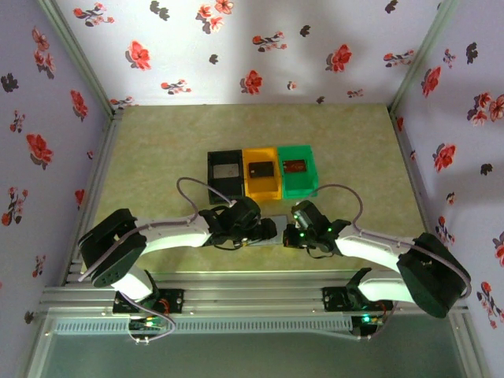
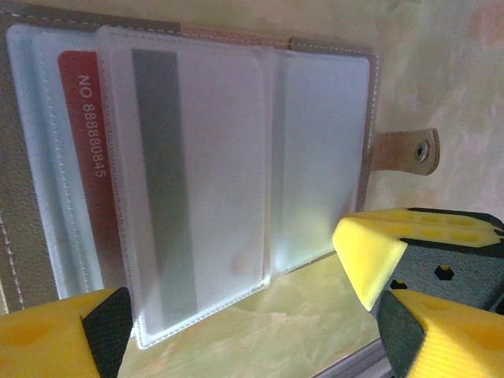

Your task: Take the credit cards out of the card holder

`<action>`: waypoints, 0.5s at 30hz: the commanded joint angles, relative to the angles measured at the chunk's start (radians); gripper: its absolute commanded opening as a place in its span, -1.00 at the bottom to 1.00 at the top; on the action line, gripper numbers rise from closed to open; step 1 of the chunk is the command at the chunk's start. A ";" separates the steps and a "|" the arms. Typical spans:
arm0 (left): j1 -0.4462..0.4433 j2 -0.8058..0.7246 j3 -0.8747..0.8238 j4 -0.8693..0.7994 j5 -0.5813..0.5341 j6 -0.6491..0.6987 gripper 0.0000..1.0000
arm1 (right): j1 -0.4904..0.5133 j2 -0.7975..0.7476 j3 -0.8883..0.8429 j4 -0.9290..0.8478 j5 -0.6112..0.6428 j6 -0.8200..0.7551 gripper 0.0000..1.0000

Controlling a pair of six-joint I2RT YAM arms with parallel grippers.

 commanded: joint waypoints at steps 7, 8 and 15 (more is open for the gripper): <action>-0.008 -0.005 0.035 0.030 -0.020 0.014 0.68 | 0.006 0.003 -0.022 0.025 0.020 0.027 -1.00; -0.008 -0.004 0.040 0.032 -0.021 0.015 0.68 | 0.007 0.003 -0.023 0.027 0.019 0.028 -1.00; -0.008 -0.004 0.058 0.054 -0.022 0.012 0.68 | 0.008 0.002 -0.028 0.033 0.018 0.032 -1.00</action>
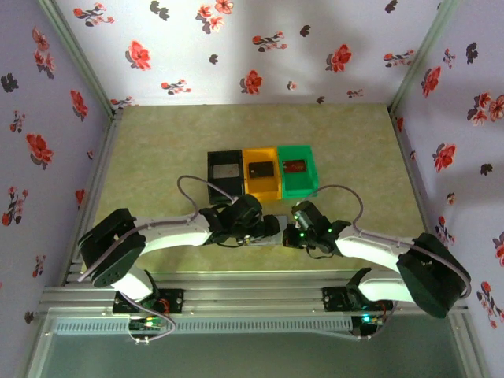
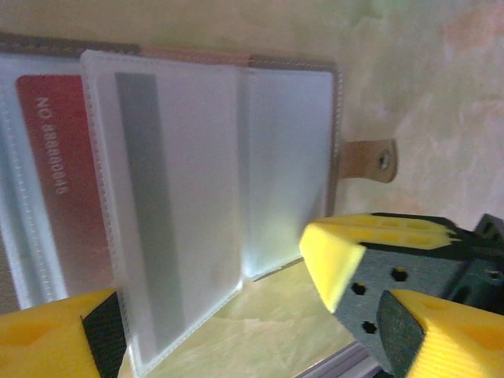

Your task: Take the credit cards out of the card holder

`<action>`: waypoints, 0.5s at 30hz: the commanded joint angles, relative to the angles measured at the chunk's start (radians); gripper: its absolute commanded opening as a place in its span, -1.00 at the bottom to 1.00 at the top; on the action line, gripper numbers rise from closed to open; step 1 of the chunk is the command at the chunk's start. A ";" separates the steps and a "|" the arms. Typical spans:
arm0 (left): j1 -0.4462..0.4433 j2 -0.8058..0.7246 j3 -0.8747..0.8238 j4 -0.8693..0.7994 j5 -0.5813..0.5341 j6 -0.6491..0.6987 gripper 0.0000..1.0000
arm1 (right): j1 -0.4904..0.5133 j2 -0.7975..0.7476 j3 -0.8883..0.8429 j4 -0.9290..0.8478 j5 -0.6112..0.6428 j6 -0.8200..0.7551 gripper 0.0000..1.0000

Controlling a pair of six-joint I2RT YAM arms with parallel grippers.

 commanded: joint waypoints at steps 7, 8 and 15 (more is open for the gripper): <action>-0.008 0.005 0.048 0.047 -0.014 0.014 0.68 | 0.009 -0.008 -0.014 -0.009 0.026 0.009 -1.00; -0.008 0.008 0.052 0.047 -0.010 0.014 0.68 | 0.008 -0.015 -0.010 -0.022 0.034 0.005 -1.00; -0.009 0.051 0.091 0.064 0.022 0.012 0.68 | 0.009 -0.069 -0.009 -0.068 0.055 -0.007 -1.00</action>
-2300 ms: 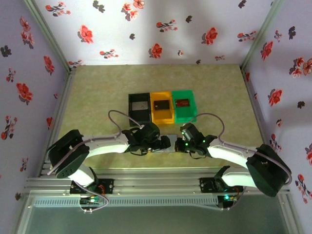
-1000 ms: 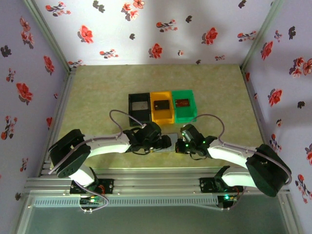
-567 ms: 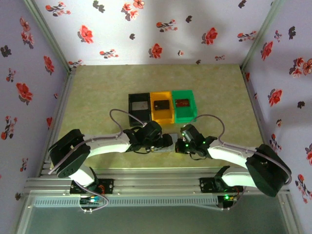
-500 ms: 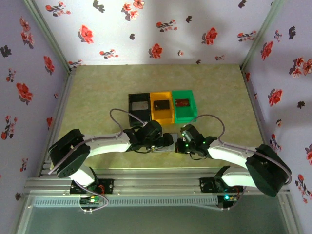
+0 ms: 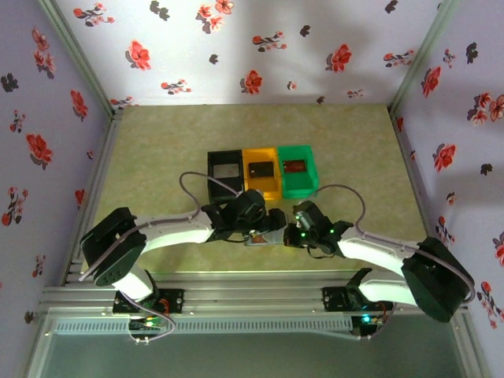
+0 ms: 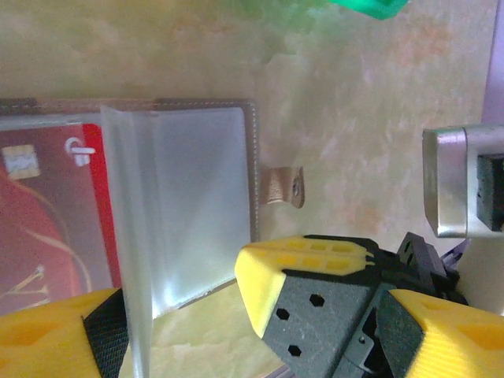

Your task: Take the credit cards out of the card holder

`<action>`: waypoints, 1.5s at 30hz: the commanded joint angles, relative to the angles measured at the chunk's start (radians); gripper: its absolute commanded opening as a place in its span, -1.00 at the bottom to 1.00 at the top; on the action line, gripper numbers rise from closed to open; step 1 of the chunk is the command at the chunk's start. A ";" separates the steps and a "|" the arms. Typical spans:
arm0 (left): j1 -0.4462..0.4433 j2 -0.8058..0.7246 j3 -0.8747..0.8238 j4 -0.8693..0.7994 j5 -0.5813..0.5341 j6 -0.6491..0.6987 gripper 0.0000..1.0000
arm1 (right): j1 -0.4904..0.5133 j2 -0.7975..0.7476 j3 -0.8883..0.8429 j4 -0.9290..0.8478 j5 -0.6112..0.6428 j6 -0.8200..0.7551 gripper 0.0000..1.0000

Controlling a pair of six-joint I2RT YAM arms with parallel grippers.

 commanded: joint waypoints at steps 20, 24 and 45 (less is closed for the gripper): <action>-0.004 0.059 0.103 -0.013 0.026 0.051 0.69 | -0.023 -0.222 -0.009 -0.207 0.106 -0.019 -0.84; 0.013 0.017 0.055 -0.031 0.008 0.056 0.69 | -0.044 -0.244 -0.023 -0.176 0.057 -0.022 -0.80; 0.040 0.033 -0.021 0.023 -0.015 -0.003 0.36 | -0.102 -0.084 -0.004 0.008 -0.078 0.066 -1.00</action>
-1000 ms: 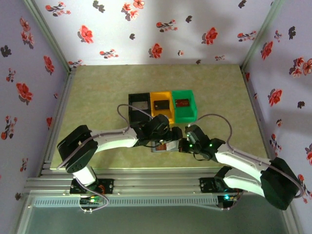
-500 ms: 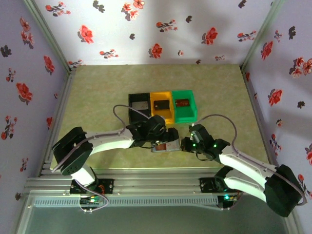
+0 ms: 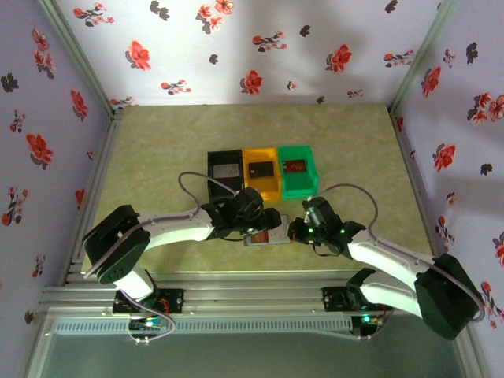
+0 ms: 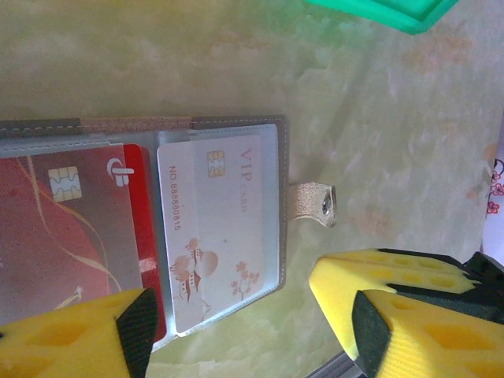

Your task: Take the credit cards out of the card holder

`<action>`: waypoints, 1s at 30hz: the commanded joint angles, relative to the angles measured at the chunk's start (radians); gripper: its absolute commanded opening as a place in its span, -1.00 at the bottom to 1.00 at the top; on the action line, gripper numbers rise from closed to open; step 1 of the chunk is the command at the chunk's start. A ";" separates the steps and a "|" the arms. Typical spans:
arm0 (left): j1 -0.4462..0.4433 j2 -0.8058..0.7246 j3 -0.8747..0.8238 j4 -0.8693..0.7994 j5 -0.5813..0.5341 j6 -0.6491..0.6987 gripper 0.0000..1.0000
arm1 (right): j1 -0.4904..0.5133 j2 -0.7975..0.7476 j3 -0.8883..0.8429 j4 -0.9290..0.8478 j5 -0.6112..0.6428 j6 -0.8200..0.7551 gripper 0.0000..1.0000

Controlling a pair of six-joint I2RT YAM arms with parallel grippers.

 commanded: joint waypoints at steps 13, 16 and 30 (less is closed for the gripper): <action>-0.003 0.059 0.012 0.025 -0.023 -0.004 0.10 | -0.041 0.083 0.013 0.109 -0.012 0.043 -1.00; -0.008 0.073 0.020 0.027 -0.021 0.006 0.01 | -0.046 0.098 0.013 0.129 -0.018 0.049 -1.00; -0.013 0.128 0.023 0.076 -0.019 0.041 -0.08 | -0.055 0.151 0.009 0.184 -0.033 0.063 -1.00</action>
